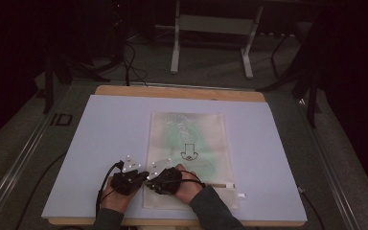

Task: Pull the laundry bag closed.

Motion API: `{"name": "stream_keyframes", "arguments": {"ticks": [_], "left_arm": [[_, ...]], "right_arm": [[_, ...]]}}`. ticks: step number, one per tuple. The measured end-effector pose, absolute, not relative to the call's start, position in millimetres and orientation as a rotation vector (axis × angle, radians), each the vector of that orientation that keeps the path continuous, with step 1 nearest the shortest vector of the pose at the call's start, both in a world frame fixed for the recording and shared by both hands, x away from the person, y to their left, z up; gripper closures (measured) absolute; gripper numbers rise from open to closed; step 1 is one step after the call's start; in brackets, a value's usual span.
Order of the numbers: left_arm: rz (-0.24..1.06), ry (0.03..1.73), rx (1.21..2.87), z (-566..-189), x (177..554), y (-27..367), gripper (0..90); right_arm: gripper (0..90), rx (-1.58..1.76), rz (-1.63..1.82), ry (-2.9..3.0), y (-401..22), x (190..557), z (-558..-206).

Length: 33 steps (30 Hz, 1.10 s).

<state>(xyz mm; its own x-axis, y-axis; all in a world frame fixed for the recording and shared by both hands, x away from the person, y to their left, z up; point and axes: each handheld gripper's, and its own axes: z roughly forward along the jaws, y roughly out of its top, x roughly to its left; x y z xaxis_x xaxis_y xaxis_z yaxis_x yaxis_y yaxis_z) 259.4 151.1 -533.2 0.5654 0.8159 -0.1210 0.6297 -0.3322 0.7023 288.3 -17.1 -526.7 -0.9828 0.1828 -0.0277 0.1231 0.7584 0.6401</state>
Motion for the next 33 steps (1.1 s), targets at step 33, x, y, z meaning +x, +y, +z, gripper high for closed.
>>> {"name": "stream_keyframes", "arguments": {"ticks": [33], "left_arm": [[0.434, 1.114, 2.147, -533, 254, 140, 89.5]], "right_arm": [[82.2, 0.289, 1.079, 2.881, -28, 293, -526]]}}
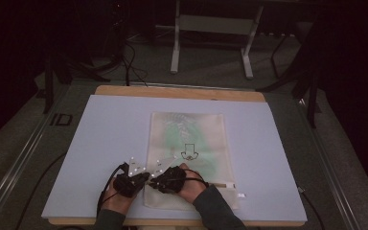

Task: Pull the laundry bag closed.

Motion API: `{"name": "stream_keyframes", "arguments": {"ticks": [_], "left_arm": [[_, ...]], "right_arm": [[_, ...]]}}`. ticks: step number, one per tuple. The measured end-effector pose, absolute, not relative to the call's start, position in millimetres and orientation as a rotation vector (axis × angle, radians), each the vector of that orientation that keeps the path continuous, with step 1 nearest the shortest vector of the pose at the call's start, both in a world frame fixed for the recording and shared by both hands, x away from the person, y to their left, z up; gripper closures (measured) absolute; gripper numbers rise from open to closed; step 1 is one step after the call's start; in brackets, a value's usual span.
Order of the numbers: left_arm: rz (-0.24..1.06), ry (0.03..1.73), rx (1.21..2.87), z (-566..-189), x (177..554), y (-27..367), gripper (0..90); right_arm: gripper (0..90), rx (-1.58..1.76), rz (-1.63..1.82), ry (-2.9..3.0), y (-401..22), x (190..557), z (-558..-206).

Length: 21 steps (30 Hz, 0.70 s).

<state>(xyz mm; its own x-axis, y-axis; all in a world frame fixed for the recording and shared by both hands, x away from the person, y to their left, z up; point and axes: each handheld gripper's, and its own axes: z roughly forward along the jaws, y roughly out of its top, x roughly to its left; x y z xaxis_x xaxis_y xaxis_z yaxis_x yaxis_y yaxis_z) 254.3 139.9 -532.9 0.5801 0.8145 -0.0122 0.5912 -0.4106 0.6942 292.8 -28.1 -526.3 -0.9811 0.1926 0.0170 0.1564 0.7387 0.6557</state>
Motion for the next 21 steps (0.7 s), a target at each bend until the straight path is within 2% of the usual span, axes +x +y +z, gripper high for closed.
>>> {"name": "stream_keyframes", "arguments": {"ticks": [21], "left_arm": [[0.427, 1.127, 2.14, -533, 255, 140, 89.4]], "right_arm": [[82.2, 0.258, 1.033, 2.874, -37, 291, -525]]}}
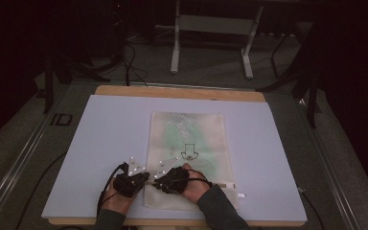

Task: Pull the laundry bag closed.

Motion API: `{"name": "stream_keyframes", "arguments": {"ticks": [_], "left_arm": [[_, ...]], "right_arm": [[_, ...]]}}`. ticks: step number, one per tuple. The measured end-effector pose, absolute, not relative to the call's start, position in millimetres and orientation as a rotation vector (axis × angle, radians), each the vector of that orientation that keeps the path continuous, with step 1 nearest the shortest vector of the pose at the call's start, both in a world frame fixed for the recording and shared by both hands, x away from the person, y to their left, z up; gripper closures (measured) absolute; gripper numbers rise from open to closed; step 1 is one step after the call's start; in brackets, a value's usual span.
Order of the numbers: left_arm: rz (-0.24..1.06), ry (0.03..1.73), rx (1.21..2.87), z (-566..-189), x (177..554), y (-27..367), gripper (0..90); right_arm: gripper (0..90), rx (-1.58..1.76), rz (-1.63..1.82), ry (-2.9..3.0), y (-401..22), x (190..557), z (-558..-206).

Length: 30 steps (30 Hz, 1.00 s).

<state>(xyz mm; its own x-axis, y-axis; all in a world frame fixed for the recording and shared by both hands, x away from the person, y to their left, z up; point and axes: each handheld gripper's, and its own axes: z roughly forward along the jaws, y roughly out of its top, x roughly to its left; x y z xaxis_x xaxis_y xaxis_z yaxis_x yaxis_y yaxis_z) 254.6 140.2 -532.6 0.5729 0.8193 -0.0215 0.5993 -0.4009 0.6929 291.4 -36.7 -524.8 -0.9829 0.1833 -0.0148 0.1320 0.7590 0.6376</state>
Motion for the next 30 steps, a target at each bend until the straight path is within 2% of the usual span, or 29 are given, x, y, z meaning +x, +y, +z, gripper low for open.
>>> {"name": "stream_keyframes", "arguments": {"ticks": [30], "left_arm": [[0.415, 1.134, 2.133, -532.6, 255.2, 141.1, 89.3]], "right_arm": [[82.2, 0.199, 0.937, 2.851, -42.8, 282.1, -520.7]]}}
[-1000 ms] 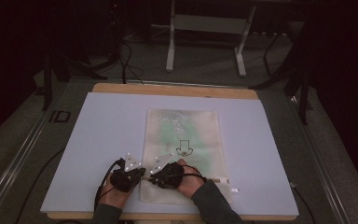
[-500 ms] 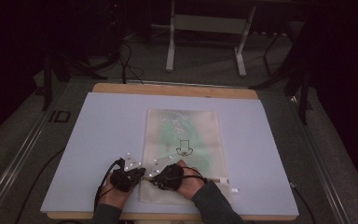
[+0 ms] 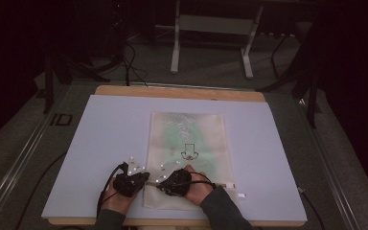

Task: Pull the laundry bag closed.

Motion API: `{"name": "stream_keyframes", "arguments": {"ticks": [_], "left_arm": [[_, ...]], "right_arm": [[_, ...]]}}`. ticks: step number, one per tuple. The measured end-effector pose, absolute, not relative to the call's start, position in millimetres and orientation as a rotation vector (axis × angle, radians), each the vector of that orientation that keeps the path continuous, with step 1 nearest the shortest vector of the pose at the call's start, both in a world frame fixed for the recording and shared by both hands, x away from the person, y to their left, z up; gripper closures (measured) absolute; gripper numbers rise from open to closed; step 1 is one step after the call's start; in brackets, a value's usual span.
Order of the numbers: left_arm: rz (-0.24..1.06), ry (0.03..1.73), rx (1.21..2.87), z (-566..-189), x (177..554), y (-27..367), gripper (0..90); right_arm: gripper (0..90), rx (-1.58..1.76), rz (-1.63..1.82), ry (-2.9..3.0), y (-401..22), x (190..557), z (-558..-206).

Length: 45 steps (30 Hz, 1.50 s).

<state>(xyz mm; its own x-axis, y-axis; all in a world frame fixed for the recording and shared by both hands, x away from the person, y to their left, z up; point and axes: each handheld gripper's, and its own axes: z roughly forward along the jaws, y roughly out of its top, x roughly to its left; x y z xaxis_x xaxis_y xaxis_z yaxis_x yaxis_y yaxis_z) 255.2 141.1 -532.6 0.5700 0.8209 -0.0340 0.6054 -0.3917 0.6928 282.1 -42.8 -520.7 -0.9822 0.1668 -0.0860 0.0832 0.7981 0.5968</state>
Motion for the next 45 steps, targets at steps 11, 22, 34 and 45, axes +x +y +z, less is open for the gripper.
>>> {"name": "stream_keyframes", "arguments": {"ticks": [11, 22, 34, 45], "left_arm": [[0.401, 1.133, 2.135, -532, 256, 142, 89.3], [0.398, 1.134, 2.136, -532, 256, 143, 89.3], [0.393, 1.139, 2.13, -532, 256, 143, 89.3], [0.392, 1.138, 2.13, -532, 256, 143, 89.3]], "right_arm": [[82.2, 0.198, 0.932, 2.851, -47, 282, -520], [82.2, 0.191, 0.915, 2.854, -52, 281, -519], [82.2, 0.199, 0.904, 2.854, -57, 280, -519], [82.3, 0.194, 0.89, 2.859, -62, 279, -518]]}}
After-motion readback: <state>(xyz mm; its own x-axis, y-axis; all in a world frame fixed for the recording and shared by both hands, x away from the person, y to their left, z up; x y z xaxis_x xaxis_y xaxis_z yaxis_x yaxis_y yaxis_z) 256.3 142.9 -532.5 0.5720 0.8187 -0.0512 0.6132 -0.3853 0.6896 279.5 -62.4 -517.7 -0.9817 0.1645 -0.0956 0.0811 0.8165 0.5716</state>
